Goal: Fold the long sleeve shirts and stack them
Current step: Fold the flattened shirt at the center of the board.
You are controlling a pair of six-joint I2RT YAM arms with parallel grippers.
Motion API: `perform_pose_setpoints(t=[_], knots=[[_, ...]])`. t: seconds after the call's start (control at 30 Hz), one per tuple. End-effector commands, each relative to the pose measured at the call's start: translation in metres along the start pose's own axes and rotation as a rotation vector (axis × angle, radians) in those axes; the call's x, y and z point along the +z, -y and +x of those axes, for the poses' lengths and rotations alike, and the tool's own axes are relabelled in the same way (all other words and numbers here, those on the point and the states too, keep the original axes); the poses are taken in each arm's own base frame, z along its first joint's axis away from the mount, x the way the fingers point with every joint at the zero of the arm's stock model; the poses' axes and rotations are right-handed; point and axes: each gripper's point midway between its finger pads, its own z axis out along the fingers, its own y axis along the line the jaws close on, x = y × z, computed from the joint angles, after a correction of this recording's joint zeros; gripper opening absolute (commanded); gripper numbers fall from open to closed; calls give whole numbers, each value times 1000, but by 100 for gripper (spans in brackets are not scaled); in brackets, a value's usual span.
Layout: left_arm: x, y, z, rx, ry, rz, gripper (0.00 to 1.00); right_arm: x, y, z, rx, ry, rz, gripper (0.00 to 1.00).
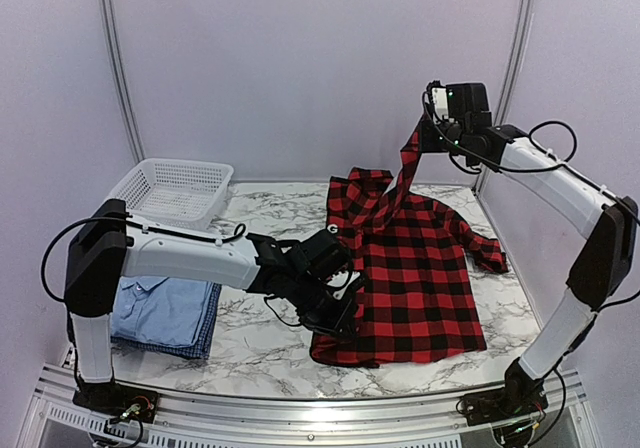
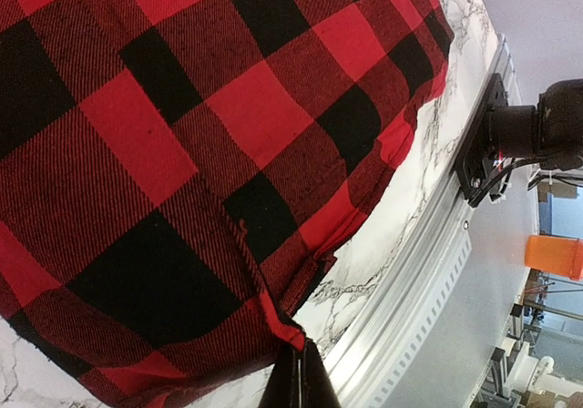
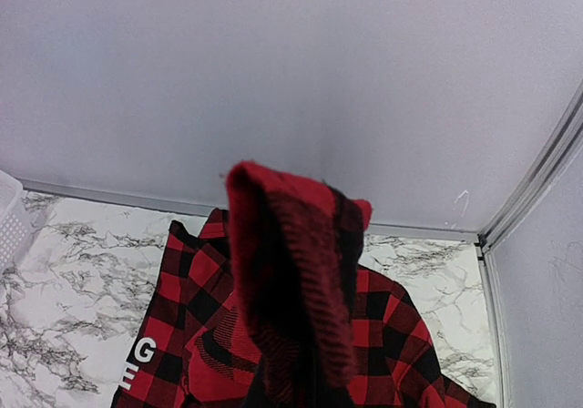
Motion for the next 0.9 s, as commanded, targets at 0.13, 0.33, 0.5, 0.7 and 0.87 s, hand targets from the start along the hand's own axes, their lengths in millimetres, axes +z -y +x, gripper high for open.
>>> perform_pose_setpoints(t=[0.13, 0.33, 0.5, 0.7, 0.87], knots=[[15, 9, 6, 16, -59, 27, 6, -25, -4, -19, -3, 63, -61, 0], [4, 8, -5, 17, -15, 13, 35, -36, -38, -4, -64, 36, -240, 0], [-27, 2, -25, -29, 66, 6, 40, -52, -88, 24, -186, -1, -393, 0], [-62, -36, -43, -166, 174, -29, 39, -67, -137, 74, -271, -82, -547, 0], [-88, -85, -47, -308, 249, -74, 37, -78, -161, 123, -321, -192, -636, 0]])
